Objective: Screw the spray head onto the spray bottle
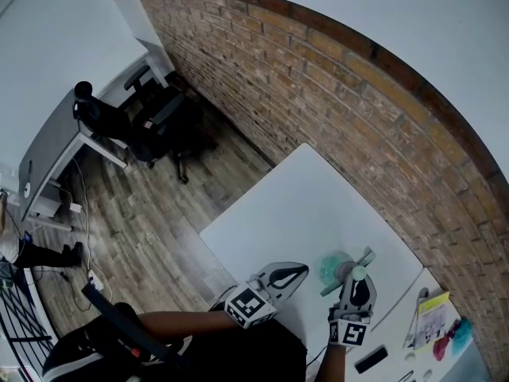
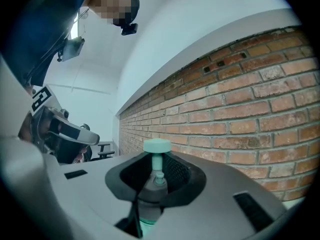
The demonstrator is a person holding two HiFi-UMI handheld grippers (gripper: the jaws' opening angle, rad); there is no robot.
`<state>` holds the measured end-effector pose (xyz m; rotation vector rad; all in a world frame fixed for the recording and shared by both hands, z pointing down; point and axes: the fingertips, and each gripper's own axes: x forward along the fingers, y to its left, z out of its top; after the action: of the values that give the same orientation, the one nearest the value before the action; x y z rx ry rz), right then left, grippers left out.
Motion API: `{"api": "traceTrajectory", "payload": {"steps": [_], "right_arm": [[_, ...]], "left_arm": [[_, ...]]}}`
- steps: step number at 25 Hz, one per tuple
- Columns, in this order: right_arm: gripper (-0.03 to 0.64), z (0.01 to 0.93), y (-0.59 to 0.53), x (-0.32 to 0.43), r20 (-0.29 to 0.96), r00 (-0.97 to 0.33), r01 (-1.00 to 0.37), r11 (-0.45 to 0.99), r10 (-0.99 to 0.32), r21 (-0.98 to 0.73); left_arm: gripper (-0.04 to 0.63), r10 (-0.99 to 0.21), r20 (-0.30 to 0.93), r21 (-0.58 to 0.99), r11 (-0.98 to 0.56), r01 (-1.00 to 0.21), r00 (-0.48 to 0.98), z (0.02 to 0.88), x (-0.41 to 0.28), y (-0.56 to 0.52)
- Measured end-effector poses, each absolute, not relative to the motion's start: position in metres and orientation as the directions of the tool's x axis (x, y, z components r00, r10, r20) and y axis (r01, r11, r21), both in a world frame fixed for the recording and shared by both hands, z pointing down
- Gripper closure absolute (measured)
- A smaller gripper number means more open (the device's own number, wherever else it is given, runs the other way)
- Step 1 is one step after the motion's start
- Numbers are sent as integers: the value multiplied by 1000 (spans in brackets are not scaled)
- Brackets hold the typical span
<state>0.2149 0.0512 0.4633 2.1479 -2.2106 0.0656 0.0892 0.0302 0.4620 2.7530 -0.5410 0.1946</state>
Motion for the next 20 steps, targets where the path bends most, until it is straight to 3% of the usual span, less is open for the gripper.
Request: {"api": "traceTrajectory", "payload": {"steps": [20], "right_arm": [[549, 473, 57, 218, 49, -14, -1000, 14, -999, 12]], "left_arm": [[596, -380, 193, 296, -856, -423, 905, 462, 86, 34]]}}
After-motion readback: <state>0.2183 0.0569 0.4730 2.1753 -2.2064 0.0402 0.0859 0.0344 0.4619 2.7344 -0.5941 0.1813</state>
